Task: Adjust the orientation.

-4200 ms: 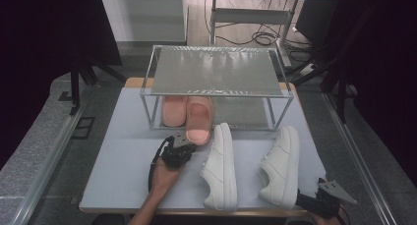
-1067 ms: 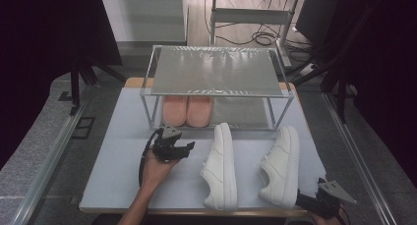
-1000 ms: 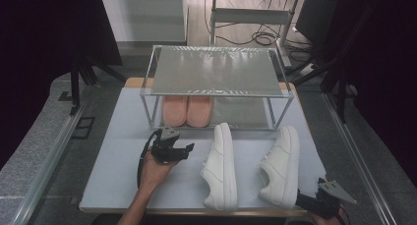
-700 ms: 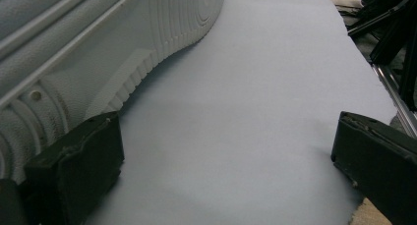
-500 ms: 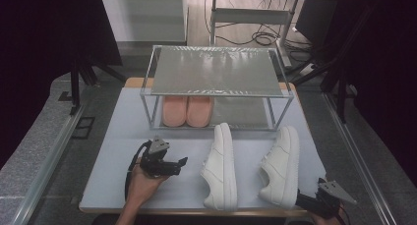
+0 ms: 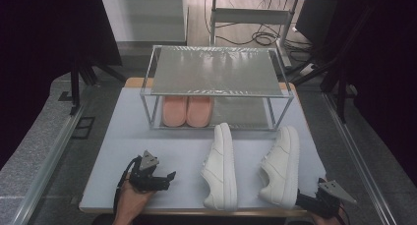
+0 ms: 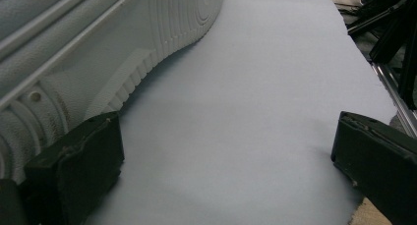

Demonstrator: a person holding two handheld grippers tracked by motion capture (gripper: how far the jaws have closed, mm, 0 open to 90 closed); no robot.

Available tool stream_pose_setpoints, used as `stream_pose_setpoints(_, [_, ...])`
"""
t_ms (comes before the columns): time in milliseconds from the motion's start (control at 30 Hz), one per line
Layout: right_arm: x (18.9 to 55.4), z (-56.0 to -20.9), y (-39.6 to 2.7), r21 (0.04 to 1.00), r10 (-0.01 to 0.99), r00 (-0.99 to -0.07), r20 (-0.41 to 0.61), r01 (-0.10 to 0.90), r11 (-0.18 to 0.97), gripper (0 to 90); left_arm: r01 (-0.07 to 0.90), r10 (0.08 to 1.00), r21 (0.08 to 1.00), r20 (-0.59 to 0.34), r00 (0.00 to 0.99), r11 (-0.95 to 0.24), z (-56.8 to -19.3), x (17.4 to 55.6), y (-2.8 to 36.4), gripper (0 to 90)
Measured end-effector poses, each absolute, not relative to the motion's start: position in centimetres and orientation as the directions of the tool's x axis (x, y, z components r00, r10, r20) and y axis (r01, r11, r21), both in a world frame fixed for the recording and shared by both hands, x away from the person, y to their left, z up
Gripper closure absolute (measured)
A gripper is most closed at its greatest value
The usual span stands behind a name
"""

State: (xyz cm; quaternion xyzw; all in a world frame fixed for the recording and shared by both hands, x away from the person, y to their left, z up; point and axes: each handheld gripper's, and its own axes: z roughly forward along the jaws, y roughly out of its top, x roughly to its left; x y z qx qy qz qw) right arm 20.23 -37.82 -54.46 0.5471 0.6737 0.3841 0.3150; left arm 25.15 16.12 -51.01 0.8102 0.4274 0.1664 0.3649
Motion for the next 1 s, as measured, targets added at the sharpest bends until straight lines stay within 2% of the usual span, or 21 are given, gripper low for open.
stream_pose_setpoints(233, [20.3, -54.3, -37.8, 0.854, 0.979, -0.204, -0.003, 0.509, 0.108, 0.0, 0.602, 0.824, 0.693, -0.020, 0.566, -0.397, -52.3, 25.1, 16.5, 12.7])
stream_pose_setpoints(633, [20.7, -53.5, -38.0, 0.811, 0.973, -0.232, 0.002, 0.570, 0.134, 0.0, 0.607, 0.829, 0.696, -0.030, 0.558, -0.383, -52.4, 25.1, 16.7, 12.5])
stream_pose_setpoints(1000, [20.5, -52.0, -38.7, 0.774, 0.970, -0.228, 0.080, 0.628, 0.084, 1.0, 0.606, 0.832, 0.699, -0.029, 0.554, -0.379, -52.4, 25.1, 16.7, 13.3])
